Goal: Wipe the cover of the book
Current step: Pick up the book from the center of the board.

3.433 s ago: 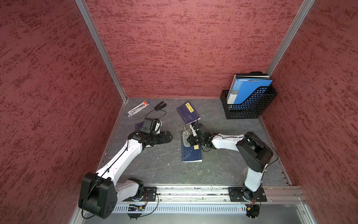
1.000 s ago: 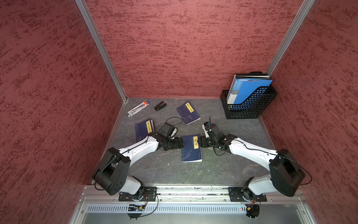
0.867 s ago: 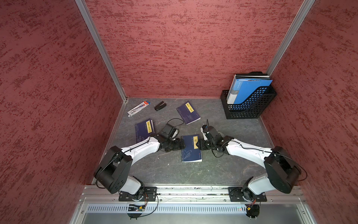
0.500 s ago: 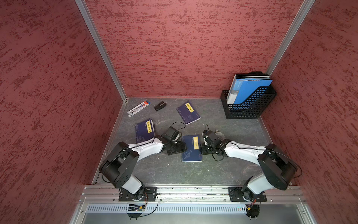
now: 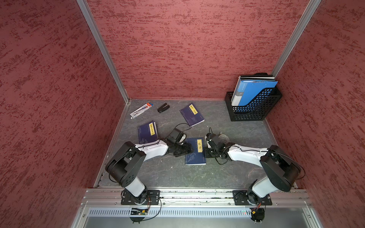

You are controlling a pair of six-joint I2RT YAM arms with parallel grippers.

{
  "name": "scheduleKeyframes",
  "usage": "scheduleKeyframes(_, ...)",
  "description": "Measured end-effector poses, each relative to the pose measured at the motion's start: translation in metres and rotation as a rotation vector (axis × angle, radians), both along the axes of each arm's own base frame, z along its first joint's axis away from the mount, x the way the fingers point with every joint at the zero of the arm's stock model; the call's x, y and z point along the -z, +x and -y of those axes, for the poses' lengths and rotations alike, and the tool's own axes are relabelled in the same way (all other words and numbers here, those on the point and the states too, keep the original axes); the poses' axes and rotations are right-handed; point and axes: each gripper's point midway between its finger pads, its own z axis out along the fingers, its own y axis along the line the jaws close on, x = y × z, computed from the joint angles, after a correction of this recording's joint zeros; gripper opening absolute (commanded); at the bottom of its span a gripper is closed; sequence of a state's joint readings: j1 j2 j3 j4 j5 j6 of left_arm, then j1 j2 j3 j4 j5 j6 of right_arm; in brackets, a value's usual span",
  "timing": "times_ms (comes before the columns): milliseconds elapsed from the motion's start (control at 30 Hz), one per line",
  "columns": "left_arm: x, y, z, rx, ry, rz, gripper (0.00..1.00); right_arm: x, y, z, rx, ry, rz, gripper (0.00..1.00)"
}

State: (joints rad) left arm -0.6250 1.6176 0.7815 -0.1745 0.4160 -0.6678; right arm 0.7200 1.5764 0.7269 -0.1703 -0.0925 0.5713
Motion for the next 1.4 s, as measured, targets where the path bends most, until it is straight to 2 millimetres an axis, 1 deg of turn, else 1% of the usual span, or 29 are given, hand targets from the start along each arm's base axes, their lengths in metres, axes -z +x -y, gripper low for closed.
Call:
scheduleKeyframes(400, 0.0, 0.002, 0.0, -0.027, -0.063, -0.026, 0.68, 0.001, 0.0, -0.003, 0.008, 0.028, 0.008, 0.22)
scheduleKeyframes(600, 0.002, -0.001, 0.001, -0.024, -0.088, -0.036, 0.59, 0.002, 0.001, -0.004, 0.01, 0.033, 0.011, 0.22)
scheduleKeyframes(733, -0.001, -0.003, 0.004, -0.011, -0.11, -0.034, 0.55, 0.002, 0.004, -0.007, 0.009, 0.043, 0.021, 0.22)
scheduleKeyframes(900, -0.006, -0.001, 0.003, -0.016, -0.118, -0.02, 0.42, 0.002, 0.005, -0.007, 0.011, 0.047, 0.027, 0.22)
scheduleKeyframes(1000, -0.007, 0.0, 0.004, -0.018, -0.125, -0.016, 0.38, 0.002, 0.007, -0.009, 0.011, 0.054, 0.035, 0.22)
scheduleKeyframes(1167, -0.007, 0.002, 0.002, -0.028, -0.125, -0.018, 0.21, 0.001, 0.009, -0.011, 0.011, 0.061, 0.043, 0.23)
scheduleKeyframes(1233, -0.008, 0.003, 0.002, -0.028, -0.129, -0.016, 0.15, 0.001, 0.01, -0.011, 0.01, 0.063, 0.045, 0.23)
scheduleKeyframes(1333, -0.012, 0.005, 0.003, -0.026, -0.138, -0.01, 0.04, 0.001, 0.011, -0.012, 0.01, 0.067, 0.05, 0.26)
scheduleKeyframes(1400, -0.014, 0.006, 0.002, -0.02, -0.139, -0.006, 0.0, 0.001, 0.011, -0.013, 0.008, 0.069, 0.053, 0.29)
